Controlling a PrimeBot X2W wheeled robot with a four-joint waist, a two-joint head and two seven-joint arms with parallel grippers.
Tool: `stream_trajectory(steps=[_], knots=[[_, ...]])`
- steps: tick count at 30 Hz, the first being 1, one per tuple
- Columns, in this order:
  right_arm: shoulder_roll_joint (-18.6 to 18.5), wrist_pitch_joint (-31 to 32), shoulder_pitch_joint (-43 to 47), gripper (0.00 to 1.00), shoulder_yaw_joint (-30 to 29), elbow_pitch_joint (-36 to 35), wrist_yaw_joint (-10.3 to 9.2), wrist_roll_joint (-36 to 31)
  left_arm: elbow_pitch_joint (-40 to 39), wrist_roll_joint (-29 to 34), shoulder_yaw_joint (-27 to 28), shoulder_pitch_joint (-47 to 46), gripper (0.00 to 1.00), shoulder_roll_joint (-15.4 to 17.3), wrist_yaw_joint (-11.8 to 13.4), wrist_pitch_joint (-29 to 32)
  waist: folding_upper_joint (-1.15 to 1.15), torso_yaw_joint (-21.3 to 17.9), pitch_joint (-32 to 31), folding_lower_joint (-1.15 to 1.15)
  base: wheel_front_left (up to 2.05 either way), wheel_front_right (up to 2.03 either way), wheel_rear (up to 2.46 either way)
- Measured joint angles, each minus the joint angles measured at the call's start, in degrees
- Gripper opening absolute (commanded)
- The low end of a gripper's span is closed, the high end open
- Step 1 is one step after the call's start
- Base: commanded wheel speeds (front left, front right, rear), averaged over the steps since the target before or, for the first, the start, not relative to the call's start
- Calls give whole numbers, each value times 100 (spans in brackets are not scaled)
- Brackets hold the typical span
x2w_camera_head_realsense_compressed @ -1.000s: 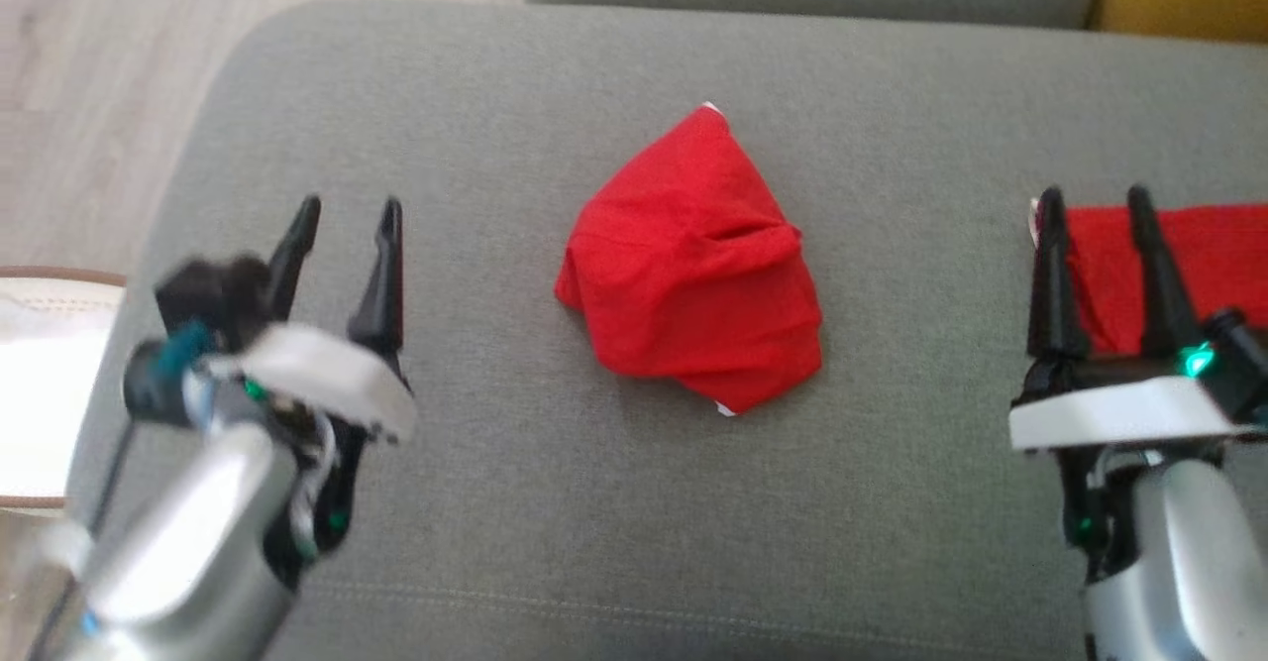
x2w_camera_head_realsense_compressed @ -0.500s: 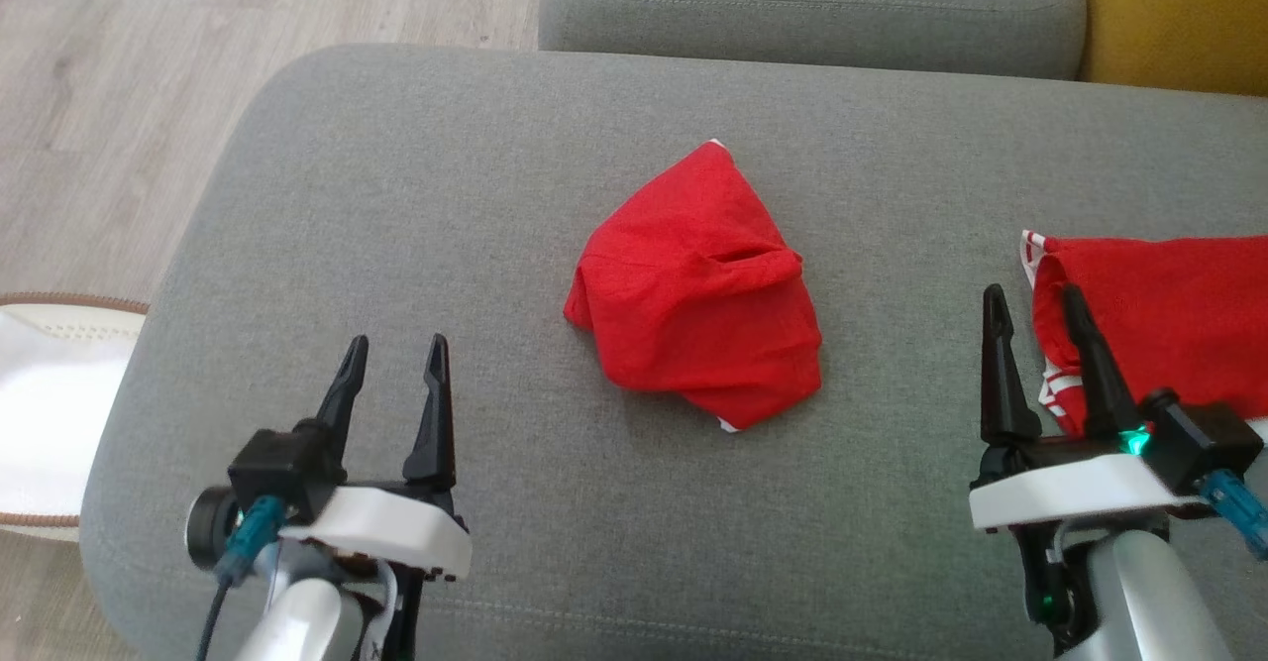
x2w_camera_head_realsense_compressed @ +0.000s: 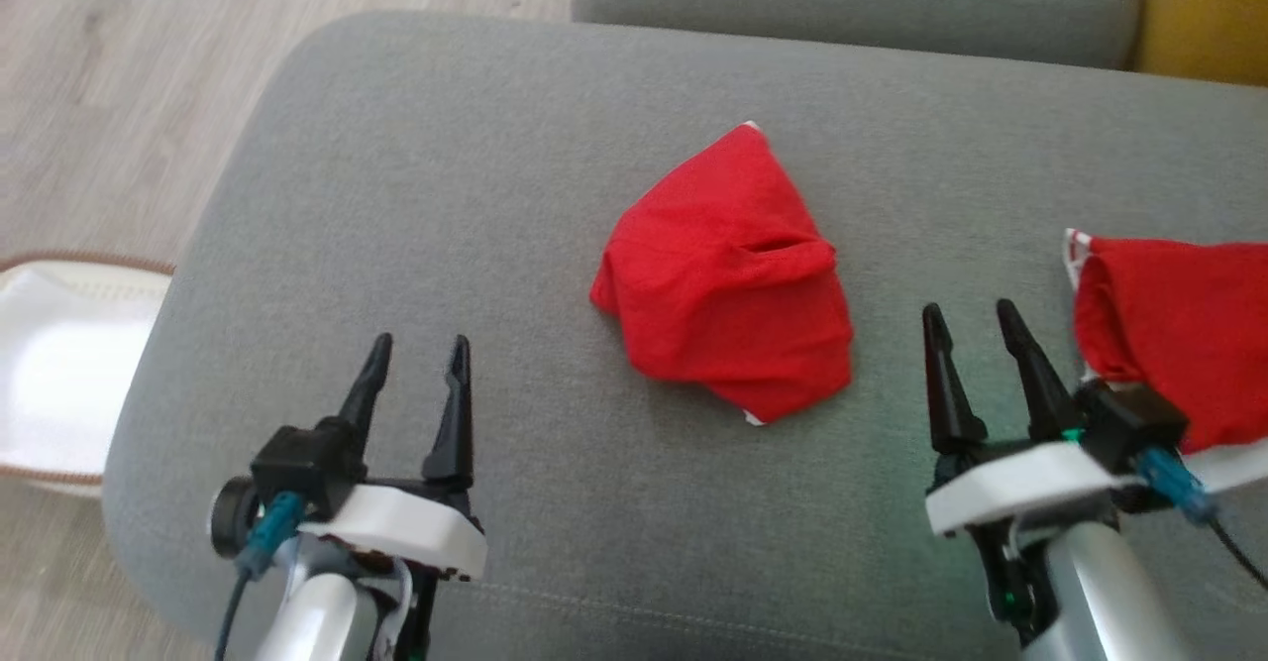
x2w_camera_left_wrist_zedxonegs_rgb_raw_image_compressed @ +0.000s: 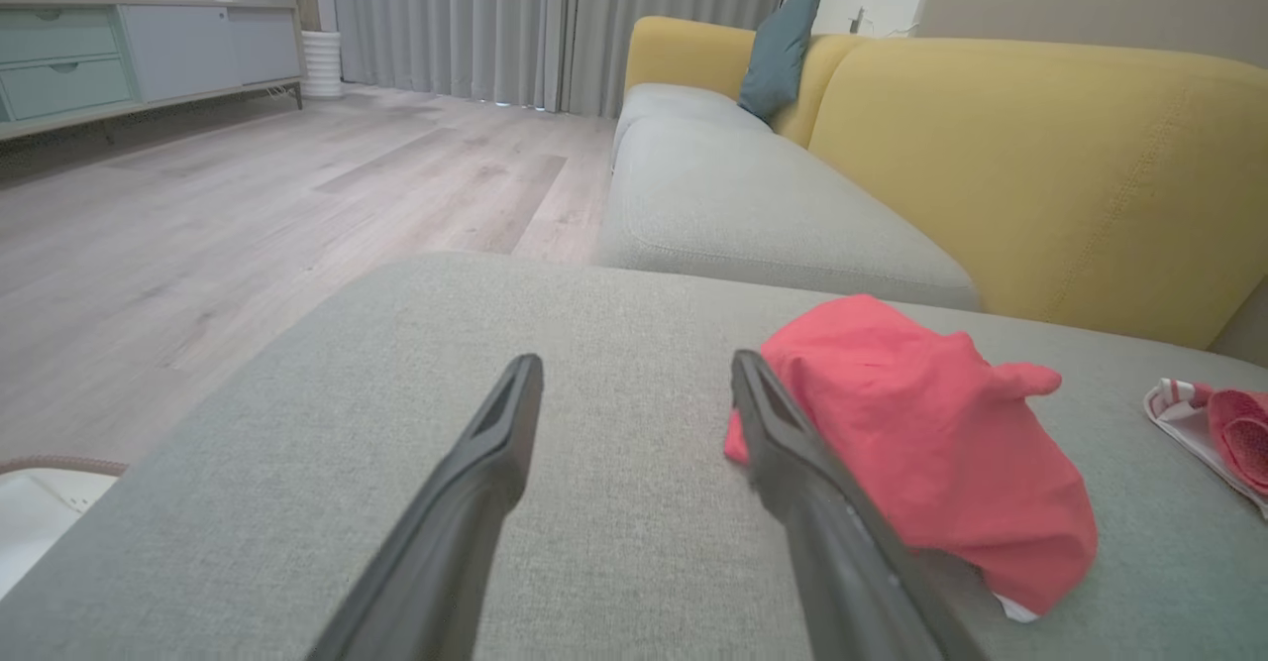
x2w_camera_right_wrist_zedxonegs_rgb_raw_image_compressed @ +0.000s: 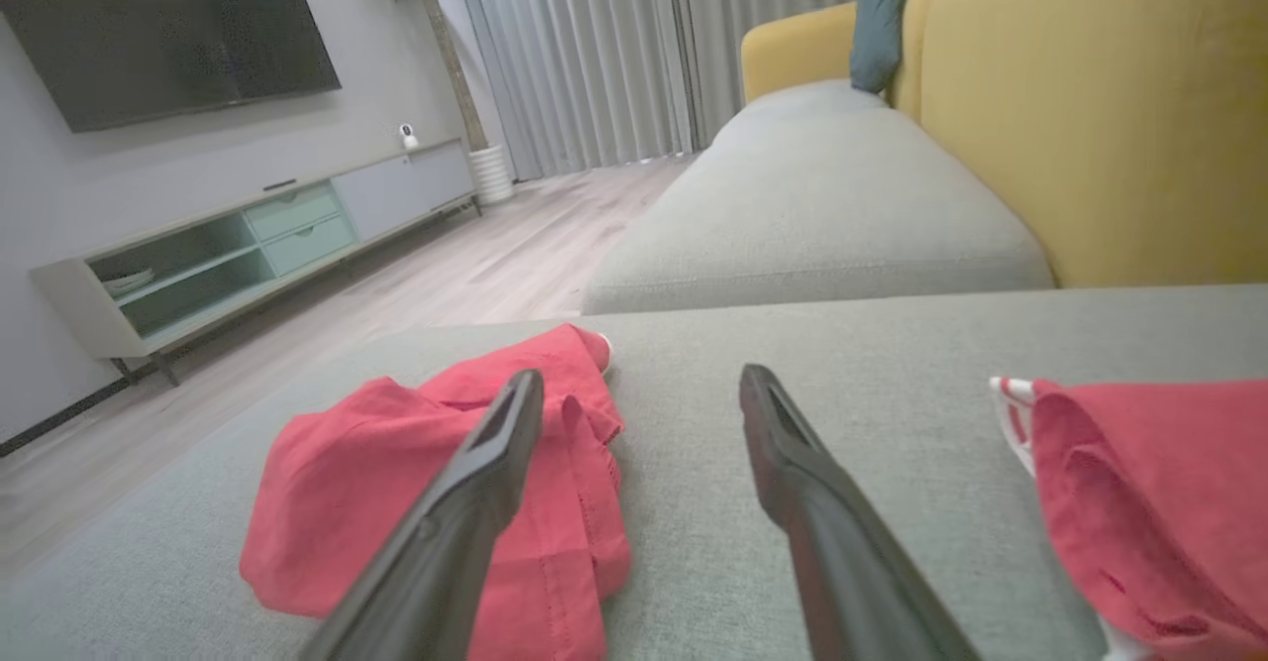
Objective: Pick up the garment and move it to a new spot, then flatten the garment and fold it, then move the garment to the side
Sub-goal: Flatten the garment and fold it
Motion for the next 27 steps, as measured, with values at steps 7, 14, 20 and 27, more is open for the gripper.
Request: stream_trajectory(steps=[7, 14, 20, 27], knots=[[-3, 200, -632, 100, 383, 700, 0, 357, 188, 152, 81, -63, 100, -157, -222, -1, 0, 257, 185, 0, 0, 0, 0], [-7, 272, -1054, 100, 560, 1416, 0, 712, 292, 246, 125, -138, 100, -249, -353, 0, 0, 465, 317, 0, 0, 0, 0], [-18, 236, -1530, 100, 733, 2012, 0, 798, 343, 291, 140, -209, 100, -330, -430, 0, 0, 607, 437, 0, 0, 0, 0], [-29, 43, -1902, 100, 753, 2538, 0, 706, 385, 342, 137, -274, 100, -364, -501, 0, 0, 730, 523, 0, 0, 0, 0]])
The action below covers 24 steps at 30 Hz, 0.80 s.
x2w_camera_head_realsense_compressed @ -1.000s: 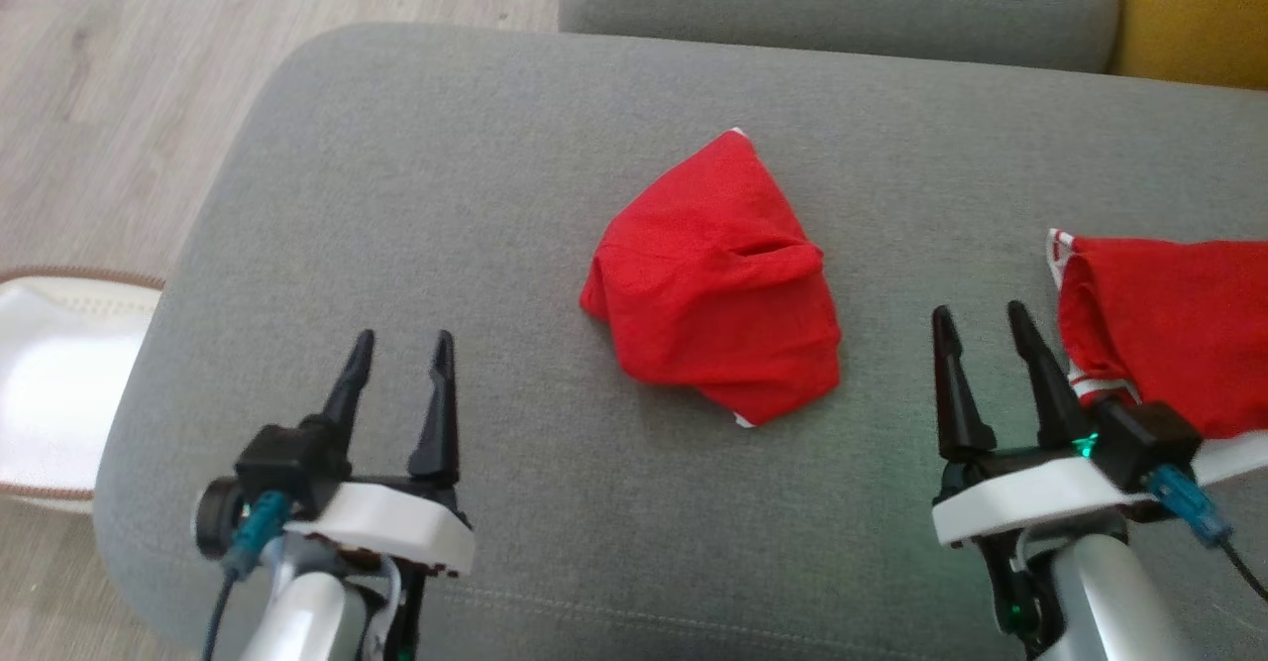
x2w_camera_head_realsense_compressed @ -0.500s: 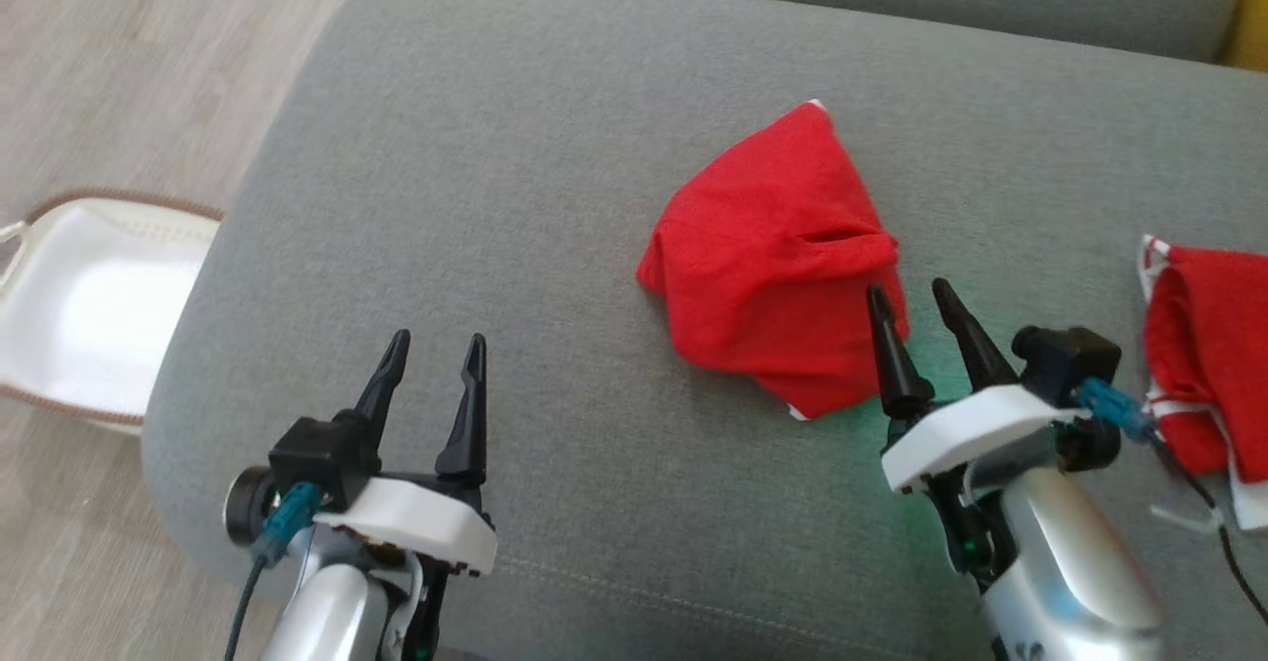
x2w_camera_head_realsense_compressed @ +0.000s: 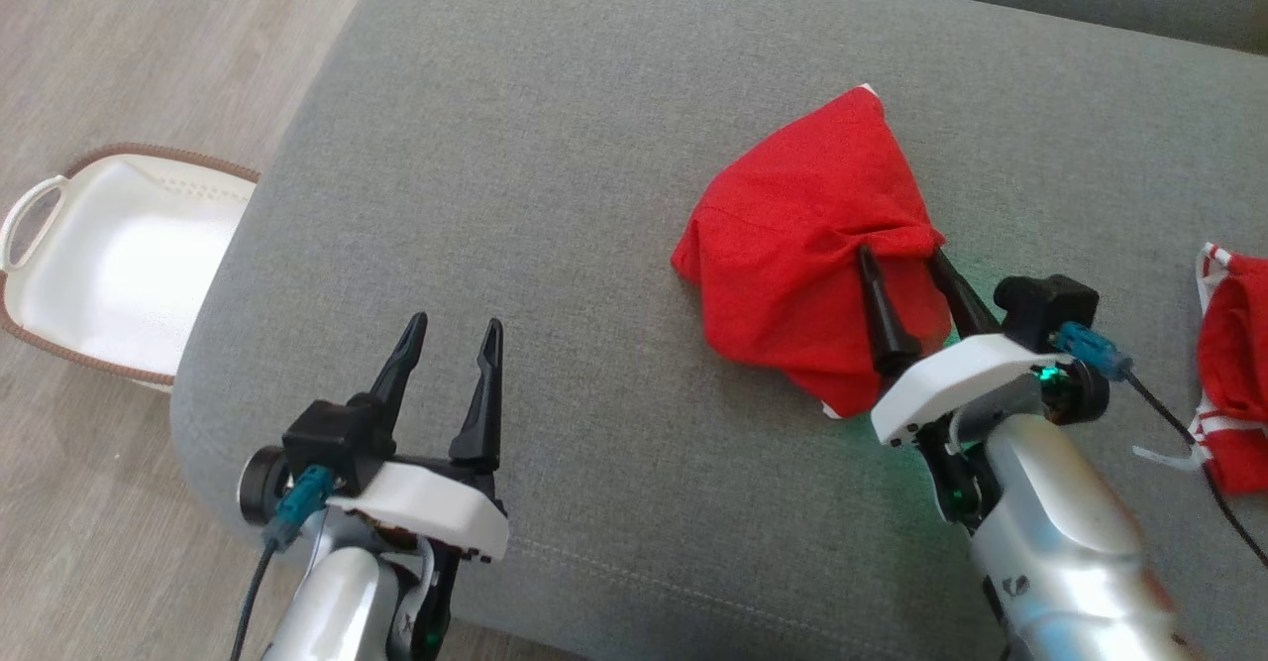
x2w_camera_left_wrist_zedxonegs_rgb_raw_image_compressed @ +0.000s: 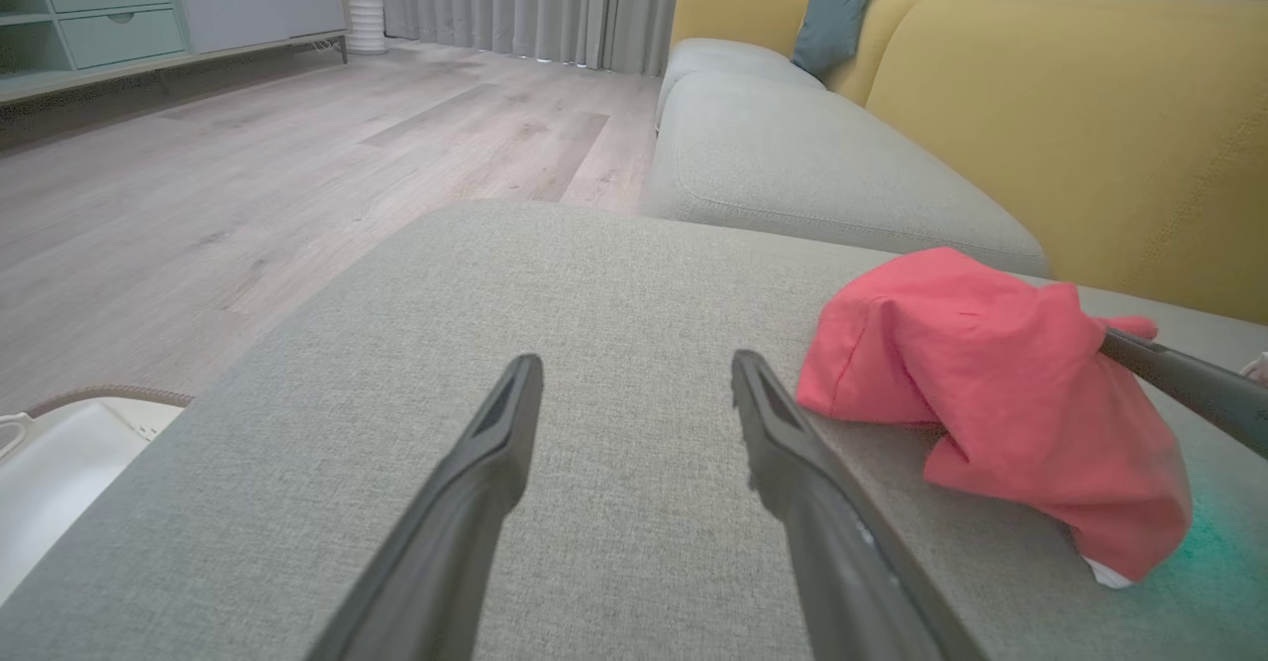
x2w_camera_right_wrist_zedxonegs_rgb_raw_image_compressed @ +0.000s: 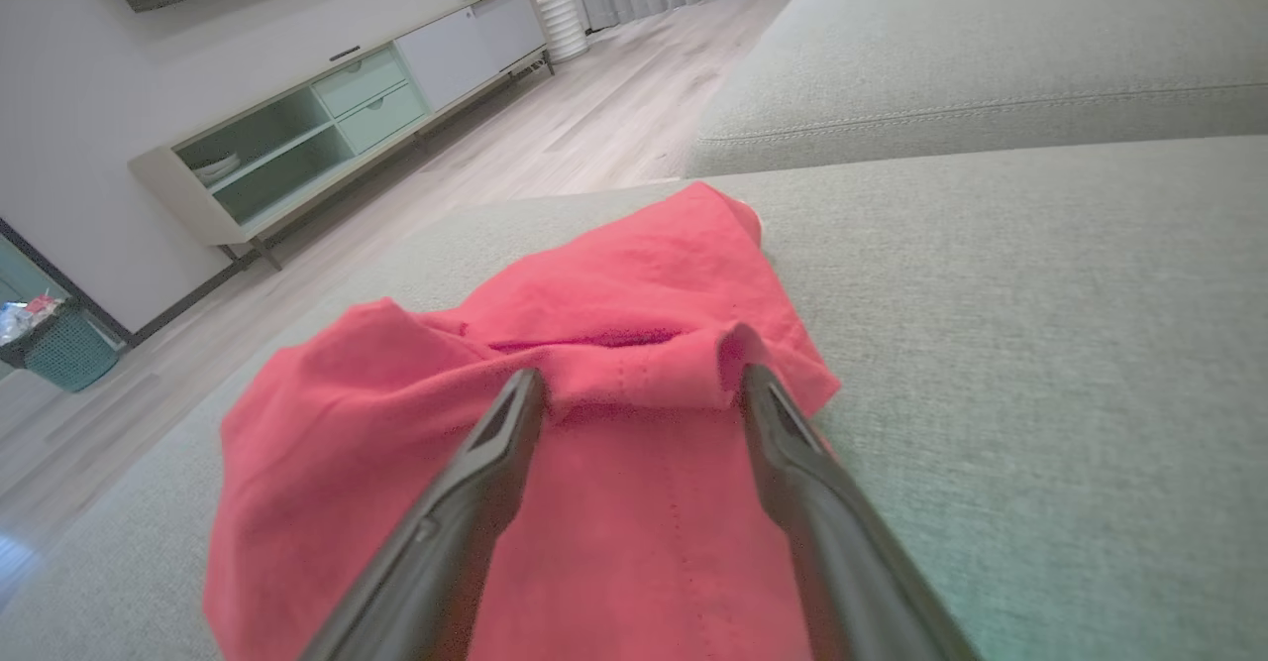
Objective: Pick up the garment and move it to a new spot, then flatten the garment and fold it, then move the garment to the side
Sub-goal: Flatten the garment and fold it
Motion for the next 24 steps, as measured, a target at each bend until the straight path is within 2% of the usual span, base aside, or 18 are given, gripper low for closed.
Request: stream_trajectory(steps=[2, 3, 4, 9, 15, 20, 24], knots=[[-18, -16, -79, 100, 113, 76, 0, -12, 2, 0, 1, -31, 100, -10, -1, -1, 0, 26, 6, 0, 0, 0, 0], [-22, -25, -116, 37, 177, 102, 0, -14, 7, 0, 4, -31, 100, -14, -1, 0, 0, 30, 3, 0, 0, 0, 0], [-21, -56, -141, 0, 233, 105, 0, -31, 16, 0, 9, -31, 100, -18, -1, 0, 0, 28, -3, 0, 0, 0, 0], [-35, -189, -266, 0, 467, -43, 0, -409, 55, -1, 59, -28, 100, -30, 0, 0, 0, -25, -95, 0, 0, 0, 0], [-51, -187, -538, 0, 1251, -868, 0, -501, 69, 15, 116, -19, 100, -37, 0, 0, 0, -137, -306, 0, 0, 0, 0], [-68, 23, -1132, 0, 1965, -1819, 0, 8, 86, 48, 116, 74, 100, -40, 4, 0, 0, -205, -599, 0, 0, 0, 0], [-67, 71, -1580, 0, 2038, -2335, 0, 472, 86, 31, 114, 286, 100, -38, 55, 0, 0, -235, -815, 0, 0, 0, 0]])
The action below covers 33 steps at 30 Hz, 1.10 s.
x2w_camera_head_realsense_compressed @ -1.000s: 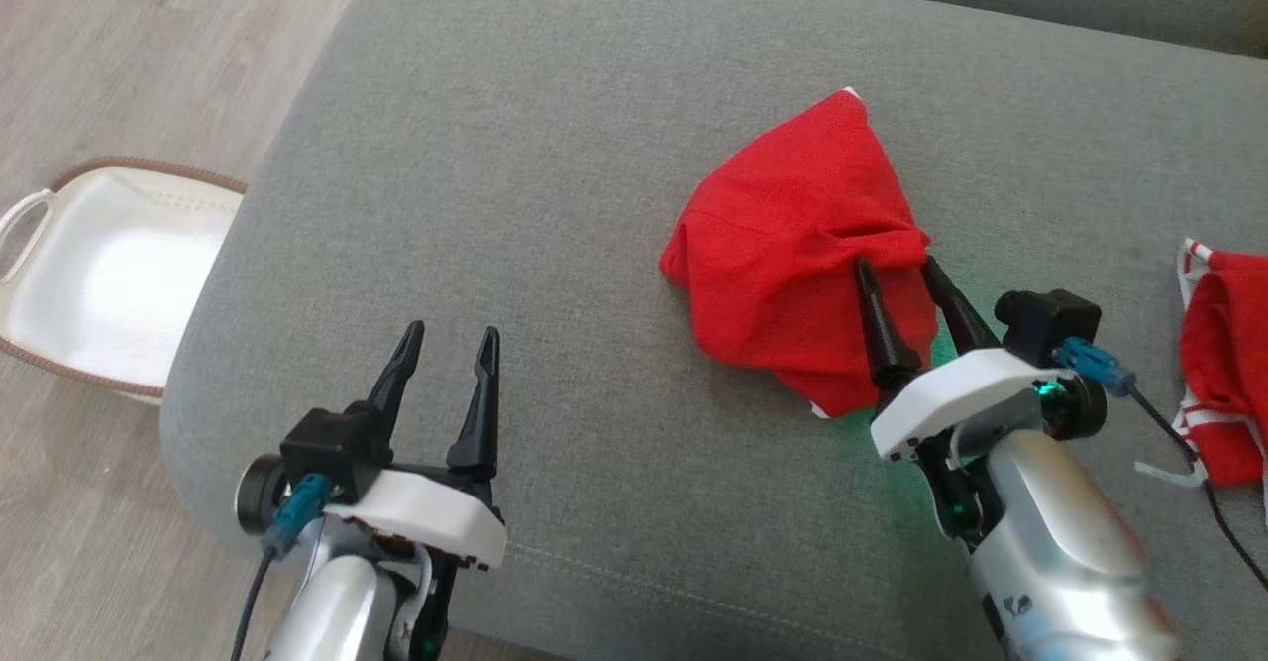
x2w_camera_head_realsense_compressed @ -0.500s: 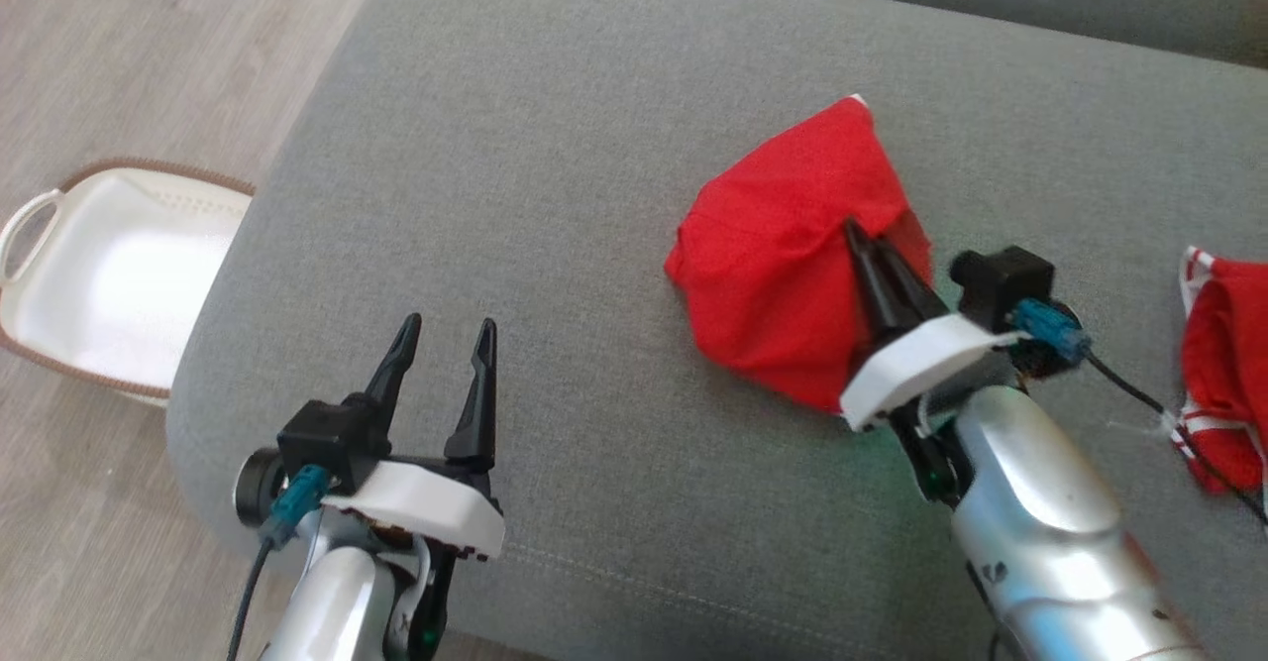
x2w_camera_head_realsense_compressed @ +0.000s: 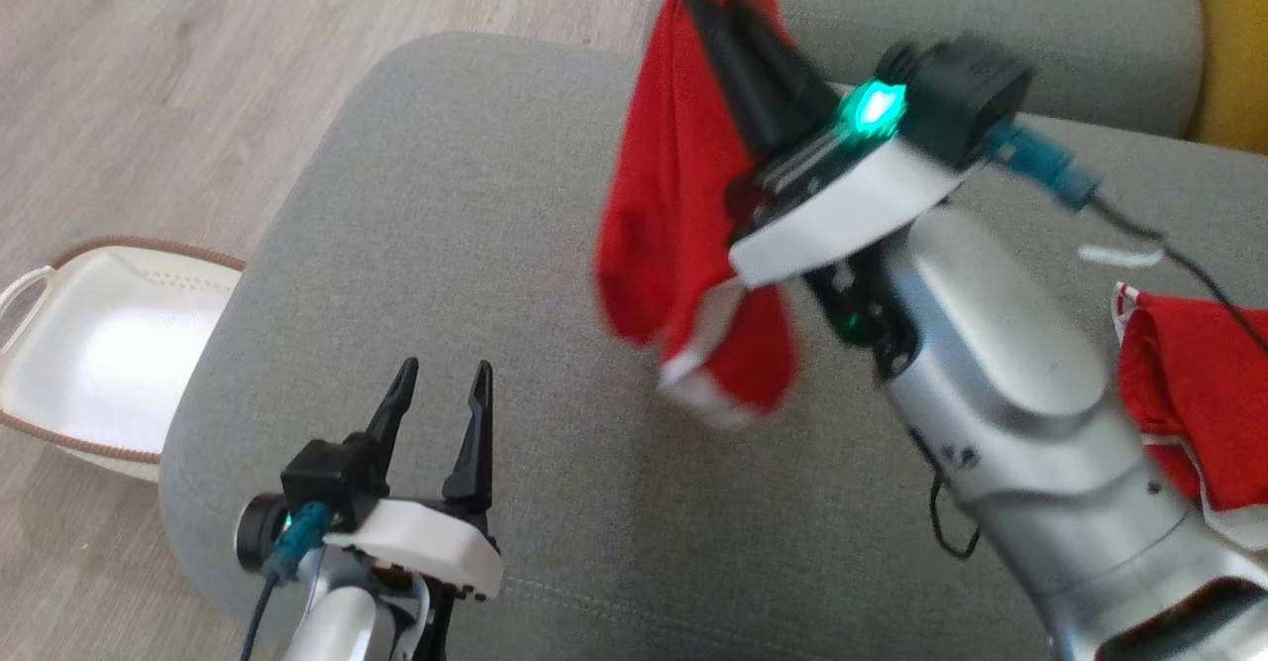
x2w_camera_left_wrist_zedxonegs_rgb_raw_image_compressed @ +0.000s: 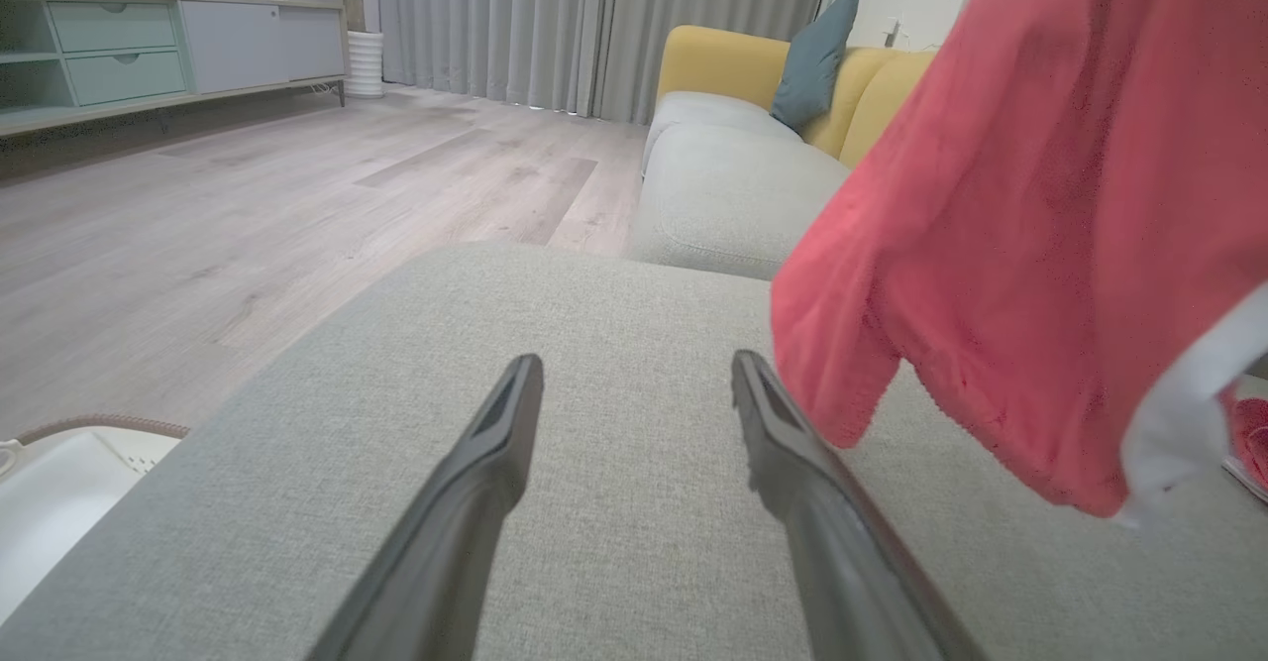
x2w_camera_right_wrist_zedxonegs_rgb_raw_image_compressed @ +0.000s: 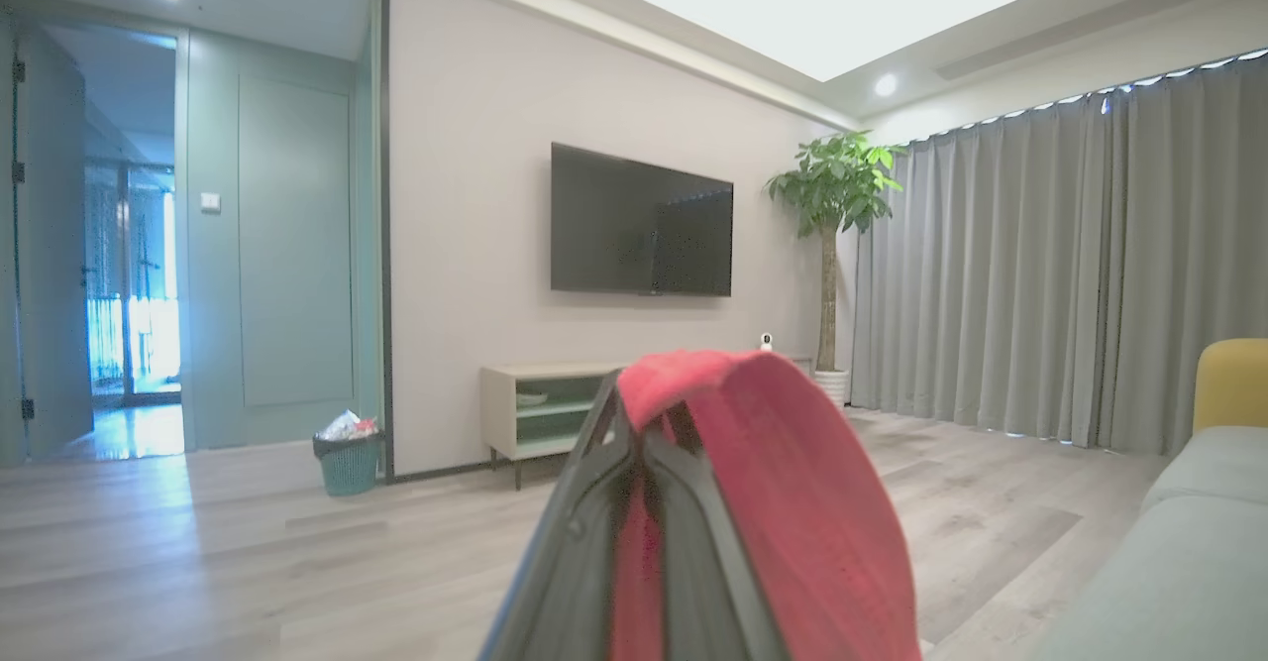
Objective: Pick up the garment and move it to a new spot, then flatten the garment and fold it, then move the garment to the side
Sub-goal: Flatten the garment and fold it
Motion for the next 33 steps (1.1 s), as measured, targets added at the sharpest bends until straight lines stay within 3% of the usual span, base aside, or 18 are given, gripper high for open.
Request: stream_trajectory(steps=[5, 8, 14, 18, 30, 31, 32, 33], knots=[[1, -2, -184, 0, -609, 279, 0, -12, -47, -41, -18, 80, 100, 2, 9, 0, 0, 42, -44, 0, 0, 0, 0], [-3, 142, -142, 0, -1057, 824, 0, -434, -107, -41, -9, 79, 100, 1, 51, 0, 0, 65, 46, 0, 0, 0, 0], [-1, 782, 242, 0, -1864, 2115, 0, -1871, -131, -41, 30, 56, 100, 1, 45, 0, 0, 58, 311, 0, 0, 0, 0], [-8, 1010, 364, 0, -2794, 2838, 0, -2833, -141, -73, -2, -87, 100, 0, 44, 0, 0, 76, 499, 0, 0, 0, 0], [-4, 991, -515, 0, -3858, 3367, 0, -4253, -155, -205, -133, -211, 100, -1, 45, 0, 0, 169, 687, 0, 0, 0, 0], [-5, 993, -607, 6, -3852, 3445, 0, -4355, -164, -220, -144, -237, 100, -1, 47, 0, 0, 185, 708, 0, 0, 0, 0], [-23, 998, -696, 100, -3762, 3563, 0, -4452, -171, -237, -163, -274, 100, -2, 49, 0, 0, 205, 728, 0, 0, 0, 0], [-25, 995, -773, 100, -3683, 3680, 0, -4491, -179, -244, -185, -314, 100, -2, 51, 0, 0, 224, 748, 0, 0, 0, 0]])
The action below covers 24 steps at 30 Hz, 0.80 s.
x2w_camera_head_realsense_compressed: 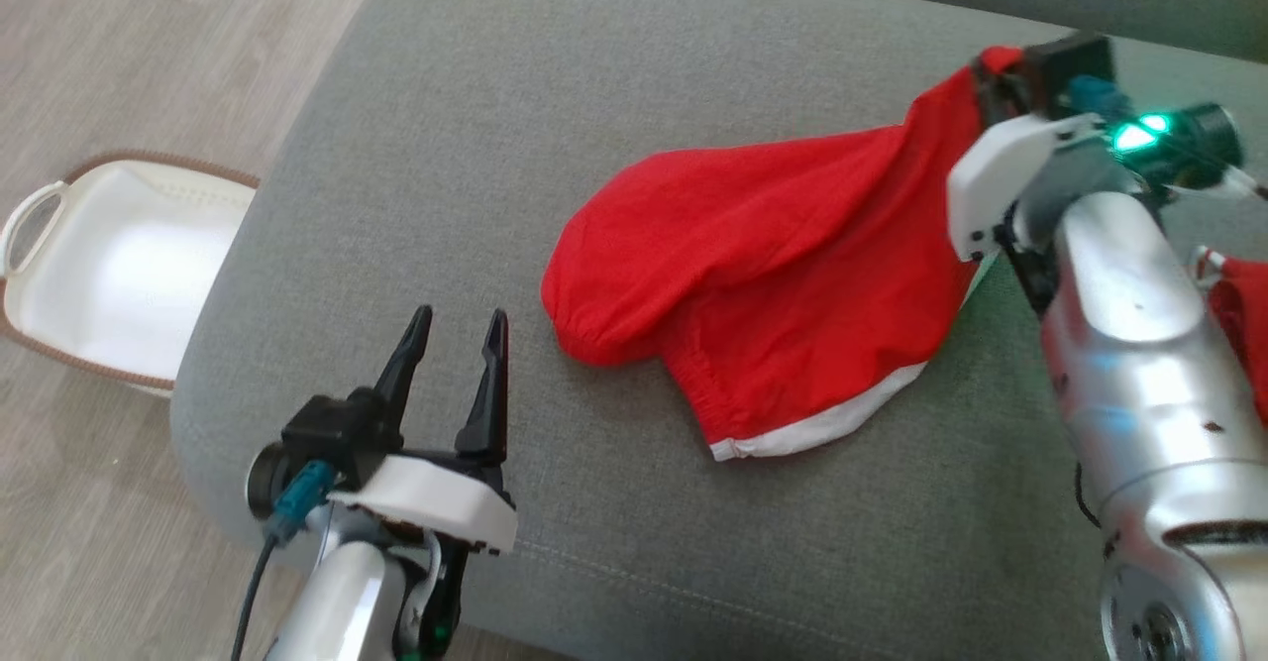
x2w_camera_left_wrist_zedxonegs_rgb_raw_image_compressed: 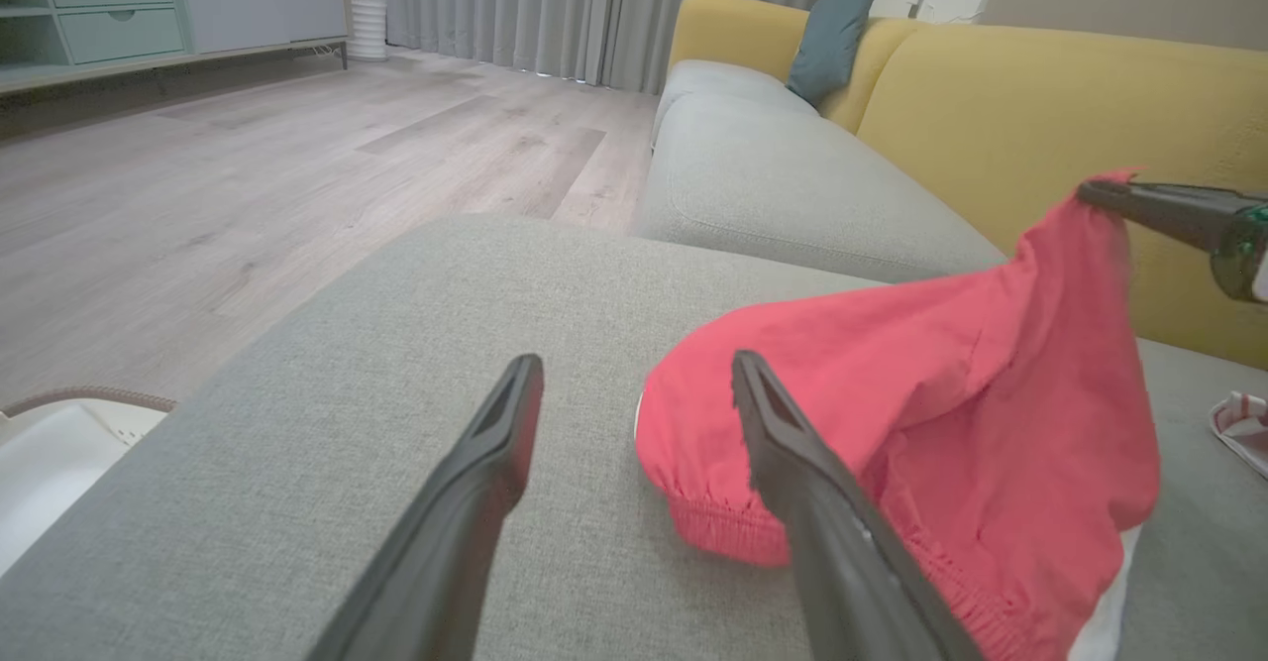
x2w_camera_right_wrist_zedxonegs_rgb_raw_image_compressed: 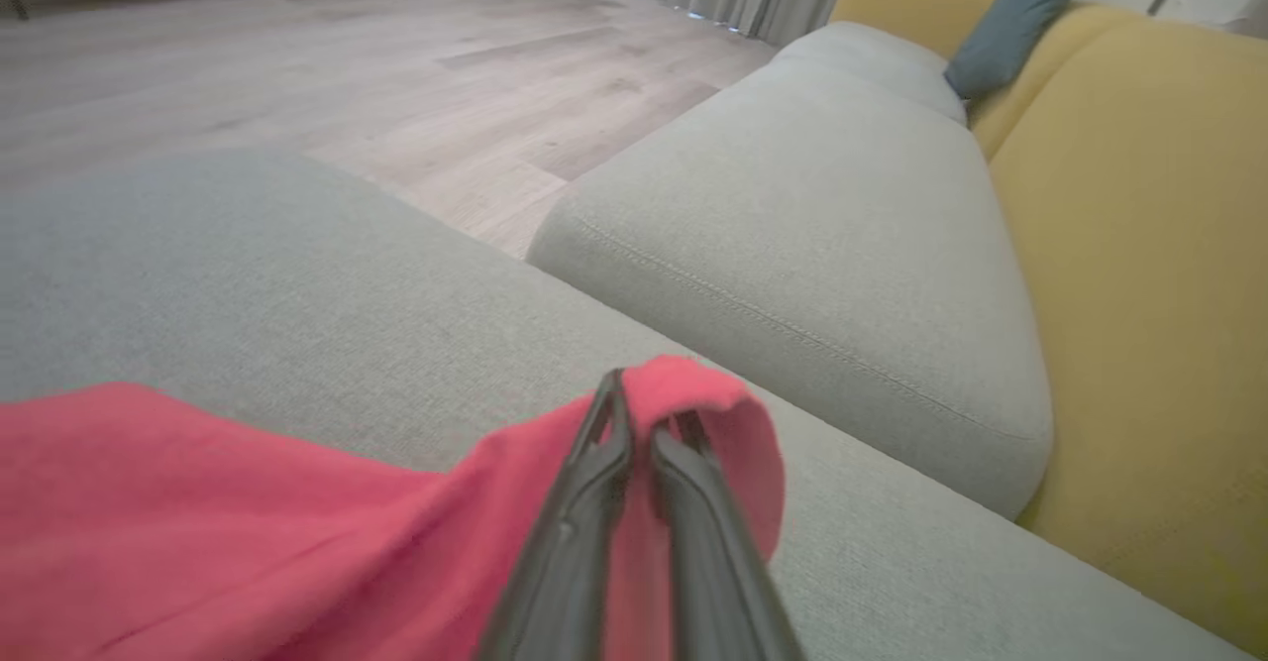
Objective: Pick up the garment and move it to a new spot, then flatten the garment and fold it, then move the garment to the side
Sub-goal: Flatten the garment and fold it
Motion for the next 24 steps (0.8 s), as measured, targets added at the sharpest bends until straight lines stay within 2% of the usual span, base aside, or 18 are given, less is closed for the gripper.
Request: stream_trajectory(steps=[3, 7, 10, 14, 19, 24], knots=[[-7, -94, -191, 100, 298, 356, 0, -5, -20, -1, -46, -76, 100, -1, 12, 0, 0, 34, 39, 0, 0, 0, 0], [-140, -332, -370, 100, 408, 623, 0, 314, -18, -1, -27, -79, 100, -2, 58, 0, 0, -21, 8, 0, 0, 0, 0], [-243, -602, -407, 100, 449, 683, 0, 602, -22, -1, 7, -76, 100, -2, 58, 0, 0, -110, -49, 0, 0, 0, 0], [-204, -1024, -350, 100, 555, 651, 0, 1002, -77, 2, 37, -72, 100, -2, 57, 0, 0, -264, -161, 0, 0, 0, 0], [-132, -1306, 177, 100, 662, 129, 0, 1527, -152, 2, 49, 16, 100, -2, 58, -1, 0, -456, -358, 0, 0, 0, 0], [-43, -1360, 1229, 100, 670, -954, 0, 1982, -242, 2, 51, 171, 100, -1, 59, 0, 0, -644, -537, 0, 0, 0, 0]])
